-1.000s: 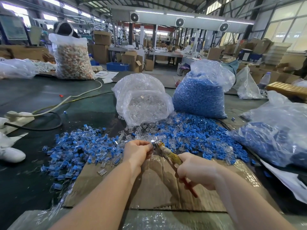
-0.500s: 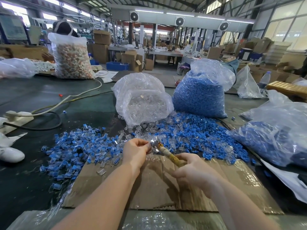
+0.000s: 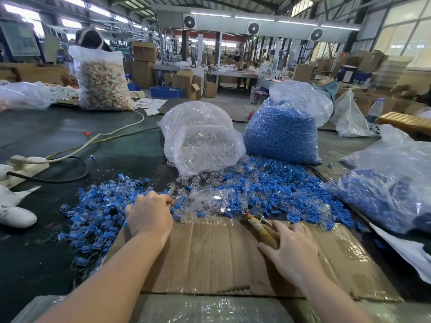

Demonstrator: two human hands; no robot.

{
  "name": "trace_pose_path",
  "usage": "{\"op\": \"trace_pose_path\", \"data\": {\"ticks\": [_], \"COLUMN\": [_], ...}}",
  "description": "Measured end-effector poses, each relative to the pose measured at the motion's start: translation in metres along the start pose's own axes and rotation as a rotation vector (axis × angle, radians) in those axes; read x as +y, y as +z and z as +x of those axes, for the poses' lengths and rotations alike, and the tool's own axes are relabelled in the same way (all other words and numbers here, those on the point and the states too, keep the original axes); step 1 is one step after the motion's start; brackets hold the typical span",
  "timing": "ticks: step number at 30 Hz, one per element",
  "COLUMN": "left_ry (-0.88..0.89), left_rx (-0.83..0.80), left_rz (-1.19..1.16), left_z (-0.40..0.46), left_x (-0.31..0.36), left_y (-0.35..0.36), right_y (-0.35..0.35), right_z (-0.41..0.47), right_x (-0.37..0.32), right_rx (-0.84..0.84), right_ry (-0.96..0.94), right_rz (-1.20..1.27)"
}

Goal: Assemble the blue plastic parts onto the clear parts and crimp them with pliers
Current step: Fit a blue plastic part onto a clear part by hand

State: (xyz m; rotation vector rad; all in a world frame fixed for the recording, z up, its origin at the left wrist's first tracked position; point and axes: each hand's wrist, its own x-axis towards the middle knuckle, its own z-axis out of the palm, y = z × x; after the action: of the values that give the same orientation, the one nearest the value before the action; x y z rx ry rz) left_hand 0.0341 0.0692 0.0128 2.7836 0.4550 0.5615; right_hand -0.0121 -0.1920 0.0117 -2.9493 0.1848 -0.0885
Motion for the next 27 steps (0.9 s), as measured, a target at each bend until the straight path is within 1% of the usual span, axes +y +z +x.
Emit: {"op": "trace_pose_path", "data": {"ticks": [3, 5, 6, 8, 10, 13, 16, 19, 22, 24, 27], "left_ry": [0.0, 0.009, 0.03, 0.111, 0.195, 0.254, 0.296, 0.354, 0.356, 0.349, 0.363], "left_rx": [-0.007, 0.012, 0.024, 0.028, -0.01, -0.056, -0.072, -0.083, -0.081, -0.107, -0.148], "left_rz": [0.046, 0.035, 0.006, -0.105, -0.258, -0.365, -0.351, -0.273, -0.211, -0.188, -0.214], "left_z": [-0.002, -0.005, -0.007, -0.013, -0.021, -0.035, -0.043, -0.044, -0.046, -0.046, -0.045], "left_x": [0.0, 0.005, 0.009, 0.02, 0.034, 0.052, 0.062, 0.063, 0.06, 0.06, 0.06], "left_y": [0.001, 0.003, 0.004, 0.008, 0.014, 0.025, 0.034, 0.04, 0.042, 0.044, 0.045], "right_y": [0.001, -0.001, -0.002, -0.006, -0.009, -0.01, -0.009, -0.004, -0.002, -0.003, -0.005], "right_z": [0.001, 0.003, 0.006, 0.012, 0.022, 0.037, 0.048, 0.056, 0.061, 0.063, 0.065], "right_x": [0.005, 0.007, 0.009, 0.014, 0.022, 0.034, 0.042, 0.046, 0.048, 0.048, 0.047], "right_rx": [-0.041, -0.069, -0.053, 0.052, 0.156, 0.201, 0.198, 0.187, 0.172, 0.177, 0.177], "right_ry": [-0.007, 0.012, 0.017, 0.004, -0.007, 0.027, 0.059, 0.035, -0.02, -0.044, -0.064], "right_rz": [-0.046, 0.022, 0.072, 0.114, 0.117, 0.118, 0.089, 0.024, -0.054, -0.103, -0.157]}}
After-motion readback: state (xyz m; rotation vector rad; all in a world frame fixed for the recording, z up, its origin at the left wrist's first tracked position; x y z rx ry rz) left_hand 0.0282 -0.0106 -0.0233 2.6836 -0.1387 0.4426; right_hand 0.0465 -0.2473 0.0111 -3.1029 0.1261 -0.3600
